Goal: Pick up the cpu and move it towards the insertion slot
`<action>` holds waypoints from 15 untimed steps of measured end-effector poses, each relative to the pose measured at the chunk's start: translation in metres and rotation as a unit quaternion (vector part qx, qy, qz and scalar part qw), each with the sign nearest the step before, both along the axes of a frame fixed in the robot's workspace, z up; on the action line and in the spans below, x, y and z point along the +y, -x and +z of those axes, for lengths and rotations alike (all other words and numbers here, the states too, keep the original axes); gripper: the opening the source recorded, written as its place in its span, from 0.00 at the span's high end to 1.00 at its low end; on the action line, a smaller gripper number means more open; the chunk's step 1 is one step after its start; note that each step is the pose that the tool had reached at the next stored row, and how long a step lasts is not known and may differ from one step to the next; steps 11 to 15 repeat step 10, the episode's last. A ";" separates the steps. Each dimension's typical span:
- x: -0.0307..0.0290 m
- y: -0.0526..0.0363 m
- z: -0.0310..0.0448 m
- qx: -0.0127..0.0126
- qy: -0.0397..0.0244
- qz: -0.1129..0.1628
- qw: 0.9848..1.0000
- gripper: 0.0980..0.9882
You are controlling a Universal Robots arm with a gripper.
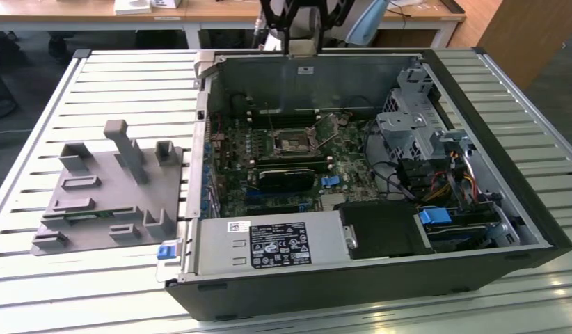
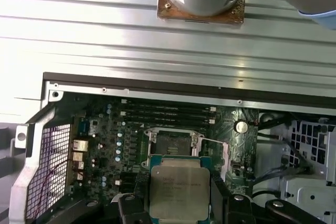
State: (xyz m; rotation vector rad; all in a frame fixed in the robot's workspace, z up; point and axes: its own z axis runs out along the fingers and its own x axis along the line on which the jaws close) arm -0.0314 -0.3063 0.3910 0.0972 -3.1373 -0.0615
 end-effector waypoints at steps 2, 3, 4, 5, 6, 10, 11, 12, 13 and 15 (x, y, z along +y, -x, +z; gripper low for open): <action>0.0024 -0.0011 -0.0001 0.000 0.000 0.000 1.000 0.49; 0.0031 -0.0015 -0.0001 0.000 0.000 0.000 1.000 0.49; 0.0036 -0.0018 -0.0002 0.000 0.000 0.000 1.000 0.49; 0.0037 -0.0018 -0.0001 0.000 0.000 0.000 1.000 0.49; 0.0037 -0.0018 -0.0001 0.000 0.000 0.000 1.000 0.49; 0.0038 -0.0020 -0.0002 0.000 0.000 0.000 1.000 0.49; 0.0038 -0.0020 -0.0002 0.000 0.000 0.000 1.000 0.49; 0.0038 -0.0020 -0.0002 0.000 0.000 0.000 1.000 0.49; 0.0038 -0.0020 -0.0002 0.000 0.000 0.000 1.000 0.49; 0.0038 -0.0020 -0.0002 0.000 0.000 0.000 1.000 0.49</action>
